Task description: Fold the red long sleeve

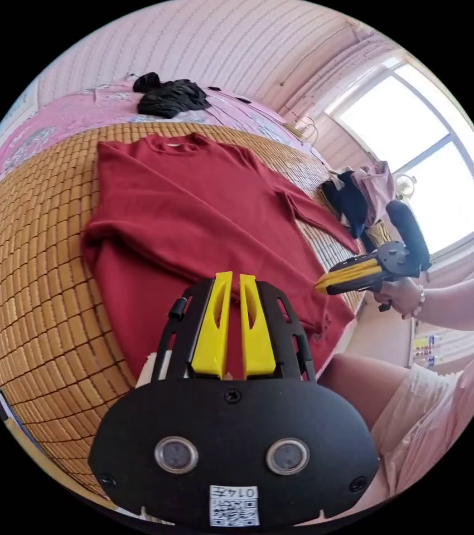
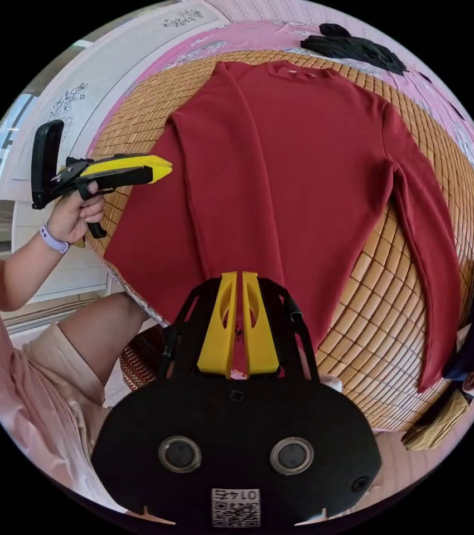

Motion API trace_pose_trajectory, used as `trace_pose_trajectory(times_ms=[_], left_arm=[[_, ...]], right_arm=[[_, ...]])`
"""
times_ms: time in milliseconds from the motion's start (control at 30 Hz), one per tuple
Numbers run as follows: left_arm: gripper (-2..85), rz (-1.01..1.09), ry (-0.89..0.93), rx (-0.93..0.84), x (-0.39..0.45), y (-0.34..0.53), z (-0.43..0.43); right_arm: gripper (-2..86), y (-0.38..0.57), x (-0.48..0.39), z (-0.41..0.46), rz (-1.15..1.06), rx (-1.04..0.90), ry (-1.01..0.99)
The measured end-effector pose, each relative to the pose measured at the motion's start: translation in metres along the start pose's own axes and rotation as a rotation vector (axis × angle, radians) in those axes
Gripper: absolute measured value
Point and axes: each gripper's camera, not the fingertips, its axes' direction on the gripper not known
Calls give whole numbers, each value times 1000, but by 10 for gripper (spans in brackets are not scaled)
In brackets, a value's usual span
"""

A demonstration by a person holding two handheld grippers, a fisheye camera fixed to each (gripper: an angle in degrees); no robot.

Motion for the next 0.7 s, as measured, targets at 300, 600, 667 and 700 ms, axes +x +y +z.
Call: trace_pose_trajectory(times_ms=[300,600,667,700], left_arm=[[22,282,-86,-322,80,19,92],[63,449,-56,-186,132,-41,93],[70,524,-61,-207,152,-63,117],[75,548,-56,-256,165,-80,137]], right_arm=[[-6,70,44,7,329,153,-167],[90,211,203,-50,855,396,91],[125,237,230,-59,963,470,148],[132,252,245,-62,1032,507,183]])
